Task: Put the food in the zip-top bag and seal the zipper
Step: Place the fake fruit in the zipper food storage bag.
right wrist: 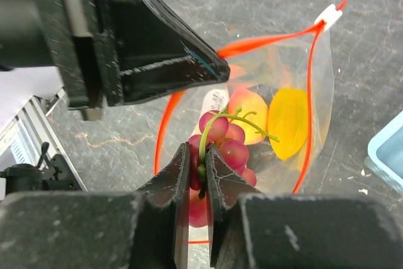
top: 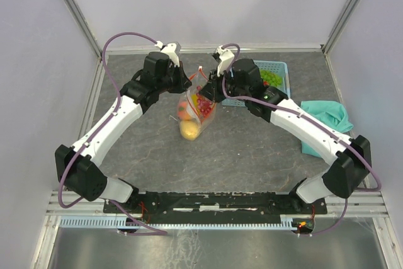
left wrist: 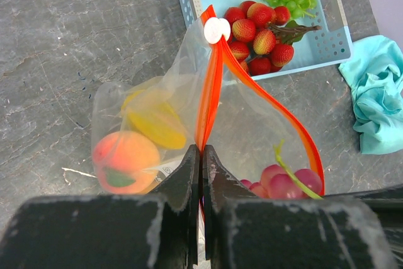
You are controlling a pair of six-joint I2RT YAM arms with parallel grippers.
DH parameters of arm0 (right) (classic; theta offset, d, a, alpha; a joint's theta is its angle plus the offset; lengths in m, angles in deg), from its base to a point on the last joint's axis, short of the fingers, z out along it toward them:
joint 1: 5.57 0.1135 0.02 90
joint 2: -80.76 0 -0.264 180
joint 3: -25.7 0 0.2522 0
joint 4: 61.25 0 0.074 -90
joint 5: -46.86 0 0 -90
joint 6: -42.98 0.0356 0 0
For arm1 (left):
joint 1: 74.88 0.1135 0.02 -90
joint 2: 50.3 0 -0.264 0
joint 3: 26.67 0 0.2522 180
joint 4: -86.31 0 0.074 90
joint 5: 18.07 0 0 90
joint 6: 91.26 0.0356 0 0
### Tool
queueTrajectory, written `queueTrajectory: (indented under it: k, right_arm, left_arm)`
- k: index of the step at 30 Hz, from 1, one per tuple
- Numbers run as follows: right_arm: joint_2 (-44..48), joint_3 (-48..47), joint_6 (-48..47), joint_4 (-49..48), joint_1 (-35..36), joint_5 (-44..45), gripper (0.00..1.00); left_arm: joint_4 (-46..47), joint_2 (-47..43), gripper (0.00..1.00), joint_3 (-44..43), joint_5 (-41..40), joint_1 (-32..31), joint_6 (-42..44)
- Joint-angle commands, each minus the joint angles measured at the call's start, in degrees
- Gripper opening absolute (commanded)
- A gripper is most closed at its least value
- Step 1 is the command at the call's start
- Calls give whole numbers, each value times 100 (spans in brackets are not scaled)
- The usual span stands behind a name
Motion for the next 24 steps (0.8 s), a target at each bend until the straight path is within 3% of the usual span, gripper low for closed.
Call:
queueTrajectory:
  k: [1, 11, 19, 24]
  right_arm:
    - [-66, 57, 43, -19, 32, 169, 5]
    - [-383, -137, 216, 778, 27, 165, 13]
    - [-514, -258, 199, 1296, 28, 68, 24]
    - [-498, -359, 162, 1364, 31, -89, 43]
  left_arm:
    - [392, -35, 3, -88, 117, -14, 148]
    - [410, -31, 3, -97, 139, -16, 164]
    - [419, -57, 3, -97, 137, -5, 222]
    - [474, -95, 3, -97, 222, -13, 301]
